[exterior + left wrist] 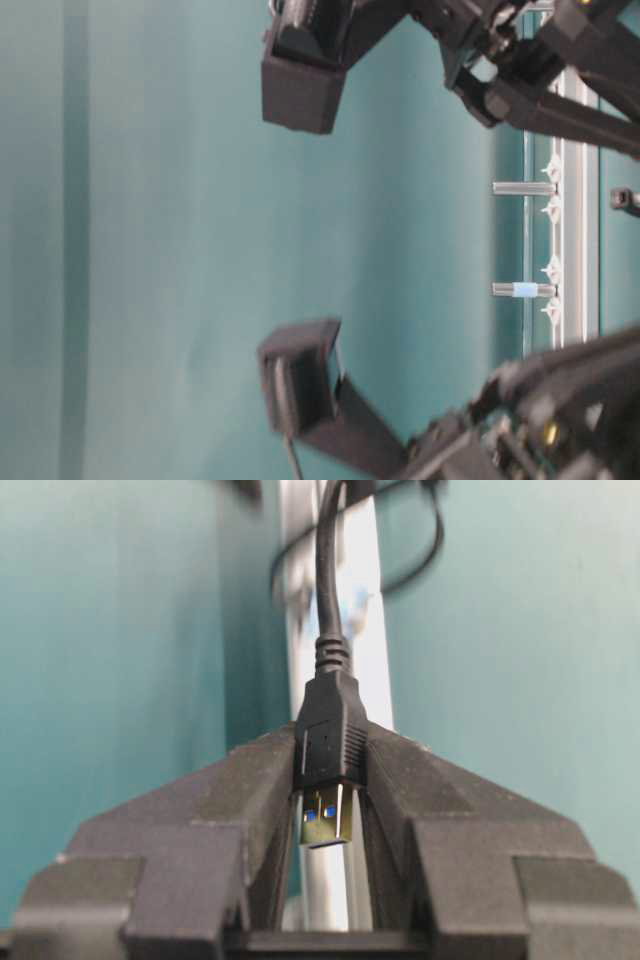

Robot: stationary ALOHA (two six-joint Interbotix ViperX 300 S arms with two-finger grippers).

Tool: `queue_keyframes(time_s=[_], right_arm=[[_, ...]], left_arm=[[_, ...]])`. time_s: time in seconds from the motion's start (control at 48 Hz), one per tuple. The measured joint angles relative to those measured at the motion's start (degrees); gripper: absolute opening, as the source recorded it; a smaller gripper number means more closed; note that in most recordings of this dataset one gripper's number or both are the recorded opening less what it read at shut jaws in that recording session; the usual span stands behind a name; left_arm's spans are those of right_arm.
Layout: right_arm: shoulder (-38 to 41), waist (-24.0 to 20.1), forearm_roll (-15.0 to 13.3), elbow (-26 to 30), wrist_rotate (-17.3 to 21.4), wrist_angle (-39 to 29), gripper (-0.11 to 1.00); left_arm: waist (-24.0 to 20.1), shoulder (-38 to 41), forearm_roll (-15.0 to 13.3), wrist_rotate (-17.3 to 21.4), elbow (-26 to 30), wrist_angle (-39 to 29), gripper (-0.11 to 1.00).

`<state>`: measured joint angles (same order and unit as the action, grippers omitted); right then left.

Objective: Insert the wire through the string loop located in the center.
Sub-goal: 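Open the right gripper and pull the cable leftward through the loop with the left gripper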

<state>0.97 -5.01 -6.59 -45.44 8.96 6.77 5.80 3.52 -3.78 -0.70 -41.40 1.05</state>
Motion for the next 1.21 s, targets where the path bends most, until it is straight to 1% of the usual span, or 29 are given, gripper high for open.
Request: queue_keyframes(time_s=[0.167,0.375,0.645,0.895,1.02,1.208], right_arm=[[-2.02,0.09,0.0,-2.2,0.0,-0.26,0.45],[-4.04,0.09,0.0,-4.22,0.0,-0.26,0.45],[-4.48,0.0,-0.09,-4.83,-0.09,-0.35,0.45],[-4.48,0.09,-0.09,-4.83,0.0,-0.35,0.45],[-4.48,0.09,-0.09,-4.83,0.0,-0.35,0.45],[-4.48,0.0,0.0,-4.83,0.0,-0.35,0.45]], left_arm=[[0.0,-3.08,0.0,0.09,-3.16,-0.88,0.18],[0.0,-5.36,-0.09,0.0,-5.8,-1.58,0.18],[0.0,-8.0,0.0,0.0,-8.53,-3.78,0.18],[0.0,-12.3,-0.09,0.0,-10.9,-6.86,0.18],[0.0,-13.89,0.0,-0.88,-11.78,-8.7,0.18],[0.0,-15.56,-0.09,-3.87,-13.27,-9.05,0.18]])
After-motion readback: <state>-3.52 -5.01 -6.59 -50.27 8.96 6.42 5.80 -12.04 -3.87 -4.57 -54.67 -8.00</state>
